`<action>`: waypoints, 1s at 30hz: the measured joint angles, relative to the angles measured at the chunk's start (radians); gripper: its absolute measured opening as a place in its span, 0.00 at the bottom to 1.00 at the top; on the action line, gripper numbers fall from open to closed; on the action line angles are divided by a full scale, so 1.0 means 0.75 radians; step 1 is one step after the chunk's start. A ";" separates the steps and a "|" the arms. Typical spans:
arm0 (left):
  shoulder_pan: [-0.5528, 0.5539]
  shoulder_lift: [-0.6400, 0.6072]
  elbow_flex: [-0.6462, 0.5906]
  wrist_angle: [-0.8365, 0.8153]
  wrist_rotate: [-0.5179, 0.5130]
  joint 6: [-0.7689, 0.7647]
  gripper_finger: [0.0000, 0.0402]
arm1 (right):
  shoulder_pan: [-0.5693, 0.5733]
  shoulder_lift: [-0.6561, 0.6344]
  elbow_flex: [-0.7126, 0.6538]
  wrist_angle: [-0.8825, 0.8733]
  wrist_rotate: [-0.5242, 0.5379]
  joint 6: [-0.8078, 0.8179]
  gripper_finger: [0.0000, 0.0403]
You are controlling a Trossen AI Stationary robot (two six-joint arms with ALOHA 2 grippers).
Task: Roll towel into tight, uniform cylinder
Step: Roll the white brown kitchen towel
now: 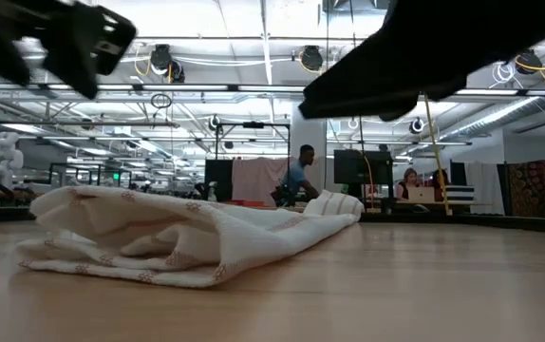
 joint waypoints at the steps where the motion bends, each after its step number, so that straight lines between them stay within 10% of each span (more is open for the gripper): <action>1: -0.037 0.026 -0.002 0.029 -0.028 0.001 0.47 | 0.006 0.028 0.015 0.006 0.009 -0.003 0.44; 16: -0.421 0.372 -0.002 0.386 -0.553 0.131 0.65 | 0.119 0.338 0.796 -0.843 0.073 0.103 0.62; 30: -0.351 0.624 0.014 0.689 -0.708 0.422 0.67 | 0.179 0.668 1.167 -1.092 0.244 0.297 0.56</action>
